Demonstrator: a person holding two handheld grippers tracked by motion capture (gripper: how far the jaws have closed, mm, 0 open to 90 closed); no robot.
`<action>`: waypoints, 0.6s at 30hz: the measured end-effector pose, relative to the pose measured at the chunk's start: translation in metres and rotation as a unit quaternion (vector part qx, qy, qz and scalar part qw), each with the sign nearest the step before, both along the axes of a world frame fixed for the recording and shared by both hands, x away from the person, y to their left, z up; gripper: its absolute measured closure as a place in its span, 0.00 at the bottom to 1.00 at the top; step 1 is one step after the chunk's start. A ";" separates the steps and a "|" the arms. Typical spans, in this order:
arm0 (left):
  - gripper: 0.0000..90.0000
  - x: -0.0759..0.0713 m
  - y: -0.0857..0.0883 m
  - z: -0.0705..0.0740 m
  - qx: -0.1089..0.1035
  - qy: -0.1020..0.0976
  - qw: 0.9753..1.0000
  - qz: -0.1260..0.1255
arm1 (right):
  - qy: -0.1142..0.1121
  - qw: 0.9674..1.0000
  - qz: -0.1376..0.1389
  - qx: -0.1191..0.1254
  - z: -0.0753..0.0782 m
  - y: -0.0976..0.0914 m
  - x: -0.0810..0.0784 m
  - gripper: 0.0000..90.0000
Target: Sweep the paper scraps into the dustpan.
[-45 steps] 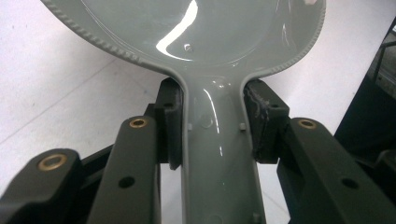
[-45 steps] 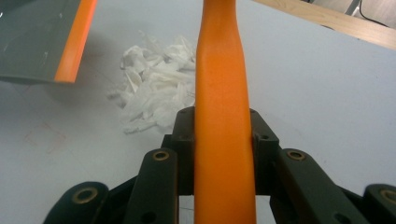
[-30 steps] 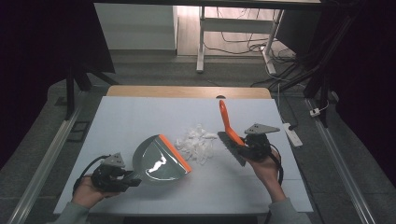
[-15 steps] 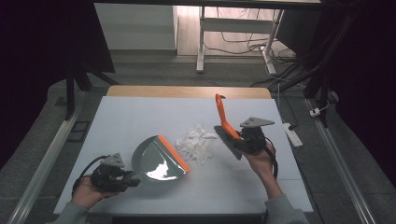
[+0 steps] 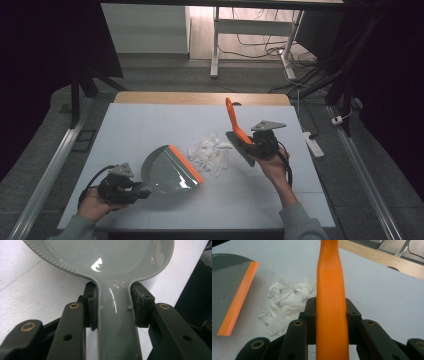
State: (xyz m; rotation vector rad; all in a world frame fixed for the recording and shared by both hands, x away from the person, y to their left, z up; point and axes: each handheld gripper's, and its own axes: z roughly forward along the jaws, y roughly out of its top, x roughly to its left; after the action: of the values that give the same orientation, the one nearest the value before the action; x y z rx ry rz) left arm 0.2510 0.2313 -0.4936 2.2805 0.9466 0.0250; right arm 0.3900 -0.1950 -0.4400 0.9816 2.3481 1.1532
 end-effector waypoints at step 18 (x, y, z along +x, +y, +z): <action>0.68 0.005 0.002 -0.005 0.000 0.005 1.000 -0.007 | 0.011 1.000 -0.005 -0.006 -0.009 0.013 0.028 0.78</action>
State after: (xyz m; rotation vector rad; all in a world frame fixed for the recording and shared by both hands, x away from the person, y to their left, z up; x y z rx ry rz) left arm 0.2563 0.2329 -0.4984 2.2894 0.9352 0.0065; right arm 0.4175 -0.1820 -0.4488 1.0065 2.3609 1.1291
